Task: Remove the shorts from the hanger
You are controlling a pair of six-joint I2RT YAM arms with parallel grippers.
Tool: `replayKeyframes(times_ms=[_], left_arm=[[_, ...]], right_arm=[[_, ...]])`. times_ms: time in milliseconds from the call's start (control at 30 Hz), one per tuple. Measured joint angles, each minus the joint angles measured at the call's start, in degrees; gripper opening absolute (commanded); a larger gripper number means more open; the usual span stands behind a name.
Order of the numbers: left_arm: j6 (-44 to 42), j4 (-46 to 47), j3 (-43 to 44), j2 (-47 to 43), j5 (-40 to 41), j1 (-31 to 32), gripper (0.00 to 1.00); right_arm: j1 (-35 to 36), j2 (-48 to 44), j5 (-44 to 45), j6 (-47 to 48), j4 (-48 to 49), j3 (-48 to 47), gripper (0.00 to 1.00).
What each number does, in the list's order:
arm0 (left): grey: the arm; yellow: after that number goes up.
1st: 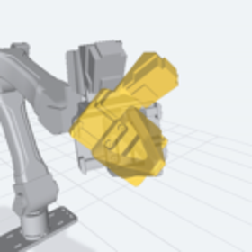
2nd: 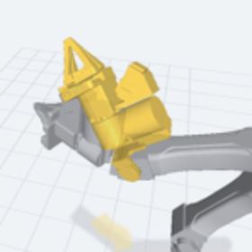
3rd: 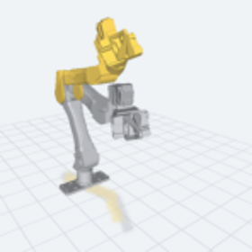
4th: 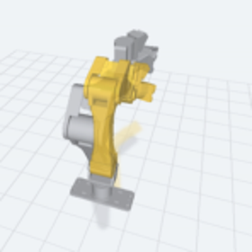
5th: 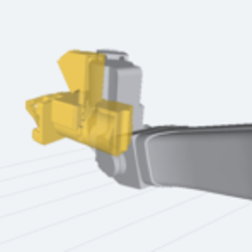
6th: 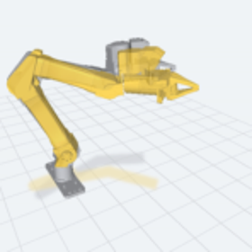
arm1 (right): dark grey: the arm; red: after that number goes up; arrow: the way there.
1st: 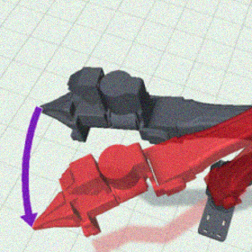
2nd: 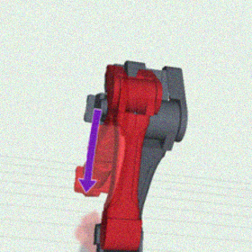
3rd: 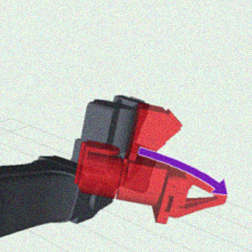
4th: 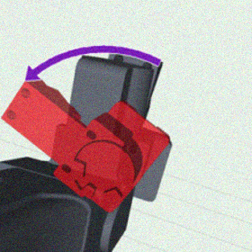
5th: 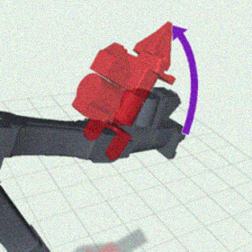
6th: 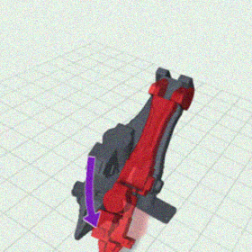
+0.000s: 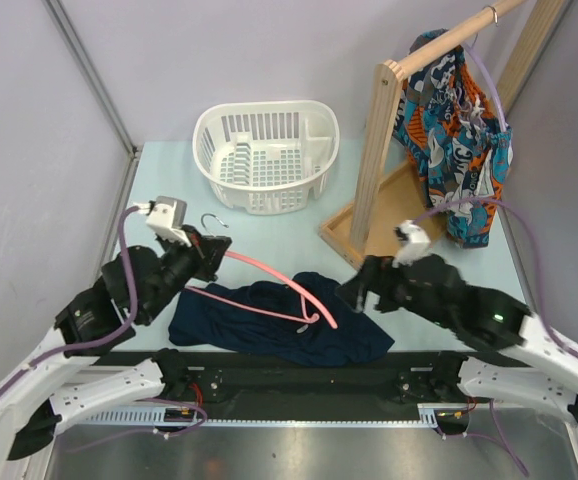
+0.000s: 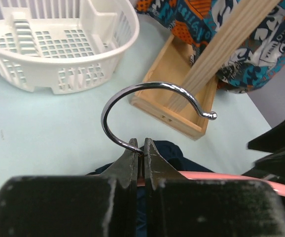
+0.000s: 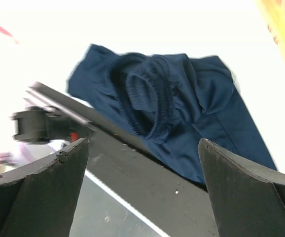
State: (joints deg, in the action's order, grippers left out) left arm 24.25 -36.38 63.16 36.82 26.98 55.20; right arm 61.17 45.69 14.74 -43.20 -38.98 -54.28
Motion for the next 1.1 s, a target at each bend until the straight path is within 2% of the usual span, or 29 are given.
replayKeyframes(times_ms=[100,267,500,600,700,733,767,833,900,967,1000,1067,1100], left_arm=[[-0.44,2.45,-0.87,2.19,-2.91,0.0,0.0],[-0.15,6.4,-0.87,6.21,-6.27,0.63,0.0],[-0.31,10.6,0.9,15.32,-4.44,8.94,0.0],[-0.39,11.19,3.58,20.31,-2.99,12.44,0.0],[-0.42,11.85,4.96,22.49,-1.99,13.92,0.0],[-0.48,11.87,5.33,22.75,-1.62,14.14,0.0],[-0.59,11.87,5.66,22.93,-1.4,14.25,0.01],[-0.85,11.89,6.45,23.17,-0.55,14.34,0.0],[-1.29,11.91,6.75,23.19,0.44,14.32,0.01],[-1.33,11.91,6.75,23.17,1.27,14.34,0.0],[-1.38,11.89,6.75,23.17,1.49,14.32,0.0],[-1.36,11.89,6.75,23.17,2.05,14.32,0.01],[-1.33,11.87,6.75,23.17,2.4,14.32,0.05]], right_arm=[[-0.31,-10.64,-1.27,0.39,-3.15,-0.24,0.98],[-0.33,-21.86,-8.83,1.66,-3.98,-1.64,0.98],[-0.33,-22.56,-19.71,4.94,-4.02,-1.84,0.98],[-0.33,-22.25,-22.18,6.32,-3.8,-1.84,0.93],[-0.33,-20.52,-23.67,7.5,-3.34,-1.84,0.78],[-0.33,-19.04,-24.13,7.76,-3.34,-1.84,0.68],[-0.33,-18.03,-24.3,8.15,-3.32,-1.84,0.63],[-0.17,-15.13,-24.44,8.68,-3.34,-1.84,0.55],[0.28,-12.96,-24.17,8.79,-3.32,-1.84,0.52],[1.44,-11.76,-23.41,9.03,-3.39,-1.81,0.42],[2.08,-11.43,-22.99,9.25,-3.37,-1.81,0.32],[3.87,-11.08,-22.1,9.75,-3.13,-1.81,0.19],[4.83,-11.02,-21.57,9.79,-2.93,-1.81,0.06]])
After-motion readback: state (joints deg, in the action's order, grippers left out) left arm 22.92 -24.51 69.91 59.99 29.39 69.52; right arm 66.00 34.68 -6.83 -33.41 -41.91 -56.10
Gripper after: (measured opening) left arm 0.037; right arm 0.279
